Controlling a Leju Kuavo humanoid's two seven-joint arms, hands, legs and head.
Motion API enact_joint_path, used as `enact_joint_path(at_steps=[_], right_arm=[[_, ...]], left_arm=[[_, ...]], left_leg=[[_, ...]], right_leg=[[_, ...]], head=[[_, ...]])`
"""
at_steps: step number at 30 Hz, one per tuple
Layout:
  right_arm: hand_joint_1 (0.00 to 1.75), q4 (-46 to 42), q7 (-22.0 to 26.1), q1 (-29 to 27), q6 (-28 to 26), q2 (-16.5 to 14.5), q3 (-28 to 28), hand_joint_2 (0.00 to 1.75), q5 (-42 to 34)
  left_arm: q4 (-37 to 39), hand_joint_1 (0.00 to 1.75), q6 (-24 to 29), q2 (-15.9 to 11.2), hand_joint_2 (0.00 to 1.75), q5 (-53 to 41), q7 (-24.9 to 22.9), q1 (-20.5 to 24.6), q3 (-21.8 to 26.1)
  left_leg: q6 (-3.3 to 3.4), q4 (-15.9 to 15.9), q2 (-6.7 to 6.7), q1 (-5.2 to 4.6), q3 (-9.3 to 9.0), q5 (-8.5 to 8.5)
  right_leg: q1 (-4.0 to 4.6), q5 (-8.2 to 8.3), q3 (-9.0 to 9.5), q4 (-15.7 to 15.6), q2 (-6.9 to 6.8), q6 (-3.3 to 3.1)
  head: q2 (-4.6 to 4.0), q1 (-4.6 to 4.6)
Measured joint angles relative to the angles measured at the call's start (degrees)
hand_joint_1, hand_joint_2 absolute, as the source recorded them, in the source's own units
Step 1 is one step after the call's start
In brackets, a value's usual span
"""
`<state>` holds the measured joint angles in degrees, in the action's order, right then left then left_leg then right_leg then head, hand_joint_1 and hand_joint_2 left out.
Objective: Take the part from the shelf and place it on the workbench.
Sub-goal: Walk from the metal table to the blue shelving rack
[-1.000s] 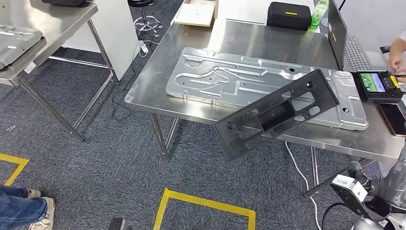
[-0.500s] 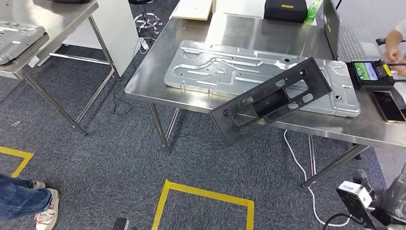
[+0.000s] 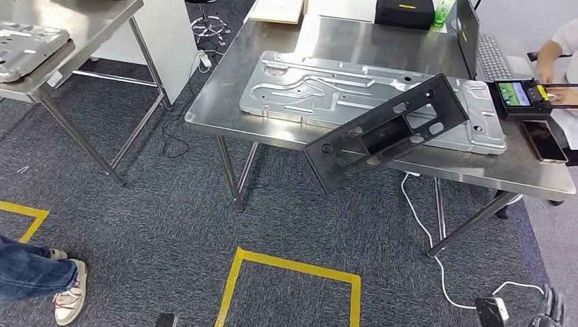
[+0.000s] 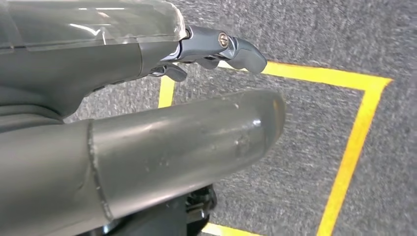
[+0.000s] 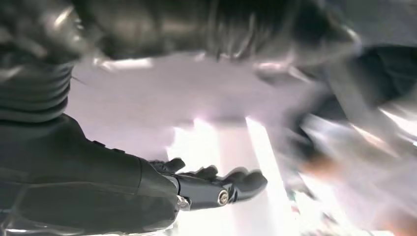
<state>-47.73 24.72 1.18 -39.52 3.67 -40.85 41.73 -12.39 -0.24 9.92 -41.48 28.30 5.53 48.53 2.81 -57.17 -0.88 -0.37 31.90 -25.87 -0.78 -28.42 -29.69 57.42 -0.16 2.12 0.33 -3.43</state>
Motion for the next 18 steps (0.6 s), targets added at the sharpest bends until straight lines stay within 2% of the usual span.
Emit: enact_joint_path(at_steps=[1, 3, 4, 6, 8, 9, 10, 11, 12, 14, 15, 18], right_arm=[[0.0, 4.4, -2.57, 0.51, 0.7, 0.23, -1.68, 1.75, -0.06], [0.0, 12.2, -7.4, 0.9, 3.67, 0.51, -5.01, 1.75, -1.57], [0.0, 15.3, -9.61, 0.98, 5.91, 0.48, -6.5, 1.75, -2.81], [0.0, 20.28, -13.24, 1.1, 12.04, 0.03, -9.82, 1.75, -6.56], [0.0, 24.19, -15.25, 1.22, 17.23, -0.61, -13.1, 1.75, -9.92], [0.0, 25.69, -16.06, 1.34, 18.88, -0.89, -14.38, 1.75, -11.03], [0.0, 26.94, -16.96, 1.52, 20.37, -1.14, -15.56, 1.75, -12.06], [0.0, 27.98, -17.86, 1.76, 21.94, -1.42, -16.78, 1.75, -13.17], [0.0, 28.87, -18.66, 2.04, 23.38, -1.75, -18.05, 1.75, -14.23], [0.0, 30.33, -19.64, 2.57, 25.38, -2.7, -20.42, 1.75, -15.61], [0.0, 30.93, -20.01, 2.78, 25.91, -3.19, -21.23, 1.75, -15.76], [0.0, 32.27, -20.74, 3.18, 27.05, -4.38, -22.25, 1.75, -15.15]], left_arm=[[0.0, 0.0, -0.01, 0.04, 0.0, -0.04, -0.01, 0.08, 0.08], [0.0, 0.0, -0.02, 0.06, 0.0, -0.24, -0.1, 0.02, 0.2], [0.0, 0.0, -0.02, 0.03, 0.0, -0.37, -0.18, -0.09, 0.22], [0.0, 0.0, -0.02, -0.03, 0.0, -0.75, -0.45, -0.29, 0.25], [0.0, 0.0, -0.01, -0.07, 0.0, -1.0, -0.69, -0.37, 0.26], [0.0, 0.0, -0.01, -0.1, 0.0, -1.08, -0.78, -0.43, 0.26], [0.0, 0.0, -0.01, -0.13, 0.0, -1.12, -0.86, -0.5, 0.26], [0.0, 0.0, -0.01, -0.19, 0.0, -1.18, -0.93, -0.58, 0.26], [0.0, 0.0, 0.01, -0.31, 0.0, -1.21, -0.98, -0.64, 0.26], [0.0, 0.0, 0.07, -0.67, 0.0, -1.24, -0.98, -0.71, 0.27], [0.0, 0.0, 0.15, -0.85, 0.0, -1.24, -0.96, -0.76, 0.31], [0.0, 0.0, 0.5, -1.25, 0.0, -1.25, -0.95, -1.04, 0.51]], left_leg=[[-0.32, -0.02, 0.07, -0.02, 0.02, 0.11], [-1.02, -0.31, 0.27, -0.01, 0.15, -0.01], [-1.36, -1.13, 0.36, 0.02, 0.53, -0.77], [-1.94, -6.24, 0.46, 0.21, 2.69, -4.36], [-2.34, -13.98, 0.49, 0.38, 5.83, -8.34], [-2.45, -16.39, 0.49, 0.43, 6.66, -9.01], [-2.46, -16.68, 0.49, 0.45, 6.45, -8.52], [-2.35, -14.57, 0.49, 0.45, 5.08, -7.01], [-2.06, -10.55, 0.49, 0.41, 2.78, -5.05], [-1.38, -2.82, 0.48, 0.16, -1.55, -2.76], [-1.12, -0.66, 0.47, 0.02, -2.62, -2.48], [-0.59, 0.64, 0.39, 0.09, -2.74, -2.29]], right_leg=[[0.22, -0.15, 0.12, -0.34, 0.0, -0.45], [0.05, 0.02, 0.11, -0.84, -0.13, -1.37], [-0.09, 0.27, 0.05, -1.0, -0.19, -1.83], [-0.24, 0.71, -0.3, -1.17, -0.29, -2.58], [-0.12, 0.89, -0.9, -0.94, -0.24, -2.92], [-0.05, 0.93, -1.15, -0.75, -0.18, -2.98], [0.01, 0.95, -1.35, -0.52, -0.11, -3.0], [0.08, 0.94, -1.47, -0.31, -0.02, -2.99], [0.16, 0.92, -1.51, -0.15, 0.06, -2.97], [0.37, 0.95, -1.57, 0.01, 0.14, -2.77], [0.43, 1.01, -1.6, 0.03, 0.14, -2.57], [0.46, 1.14, -1.63, 0.07, 0.08, -1.72]], head=[[0.0, 0.01], [0.0, 0.02], [0.0, 0.03], [0.0, 0.08], [0.0, 0.14], [0.0, 0.14], [0.0, 0.14], [0.0, 0.14], [0.0, 0.14], [0.0, 0.13], [0.0, 0.13], [0.0, 0.12]])
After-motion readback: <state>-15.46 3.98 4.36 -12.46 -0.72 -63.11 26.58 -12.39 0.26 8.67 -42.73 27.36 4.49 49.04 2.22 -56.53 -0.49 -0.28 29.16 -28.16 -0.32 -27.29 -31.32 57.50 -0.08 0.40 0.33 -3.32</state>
